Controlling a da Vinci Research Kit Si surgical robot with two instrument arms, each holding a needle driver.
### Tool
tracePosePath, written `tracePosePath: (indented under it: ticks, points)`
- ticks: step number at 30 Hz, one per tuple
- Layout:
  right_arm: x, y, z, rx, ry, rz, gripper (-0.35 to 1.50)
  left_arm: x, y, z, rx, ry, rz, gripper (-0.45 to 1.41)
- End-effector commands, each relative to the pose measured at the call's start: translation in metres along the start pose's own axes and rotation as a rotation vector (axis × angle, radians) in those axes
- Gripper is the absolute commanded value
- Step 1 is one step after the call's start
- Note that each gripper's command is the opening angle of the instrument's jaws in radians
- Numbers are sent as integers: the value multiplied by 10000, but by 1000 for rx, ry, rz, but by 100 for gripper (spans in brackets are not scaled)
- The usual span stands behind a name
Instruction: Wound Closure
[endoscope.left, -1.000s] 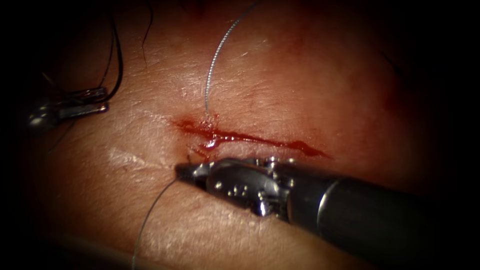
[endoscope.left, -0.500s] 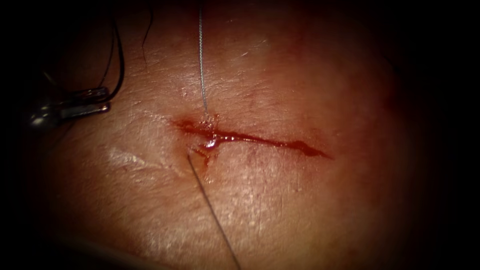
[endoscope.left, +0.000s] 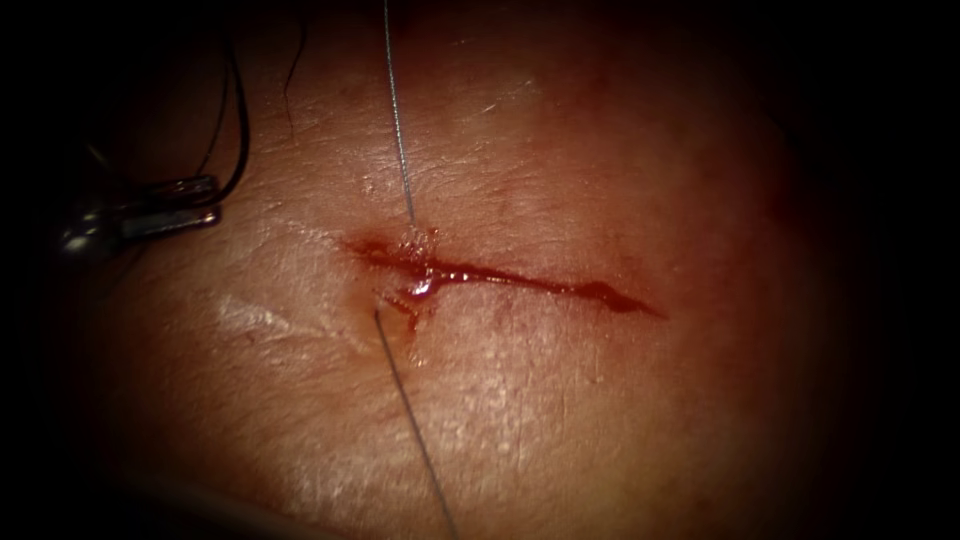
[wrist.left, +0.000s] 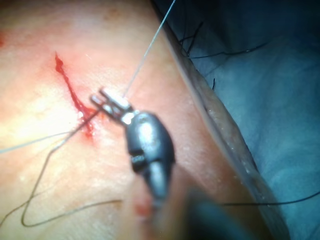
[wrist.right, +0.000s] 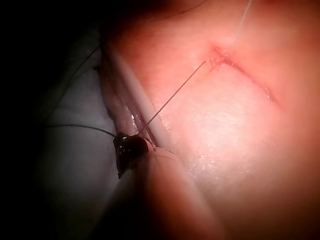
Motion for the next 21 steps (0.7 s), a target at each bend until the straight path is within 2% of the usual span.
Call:
tracePosePath:
  ticks: [1, 2, 3, 8, 12, 13, 15, 18, 21]
  points:
    - [3, -5, 6, -53, 32, 14, 128, -7, 7, 0, -3, -2, -3, -45]
    - [0, 0, -4, -99, 56, 20, 142, -7, 7, 1, -2, -2, -3, -45]
    - [-3, 5, -11, -115, 62, 26, 147, -7, 7, 1, -2, -2, -3, -45]
    - [-38, 57, -73, -173, 78, 69, 147, -7, 8, 0, -3, -2, -4, -45]
    - [-64, 95, -93, -212, 81, 91, 147, -7, 8, 1, -2, -2, -4, -45]
    - [-76, 103, -108, -219, 119, 101, 147, -7, 8, 0, -3, -2, -4, -45]
    - [-87, 104, -129, -223, 178, 156, 147, -6, 7, -2, -5, -1, -4, -45]
    - [-90, 82, -168, -187, 218, 210, 147, -6, 7, -2, -5, -1, -4, -45]
    - [-91, 62, -203, -124, 331, 271, 147, -6, 7, -1, -4, -2, -5, -45]
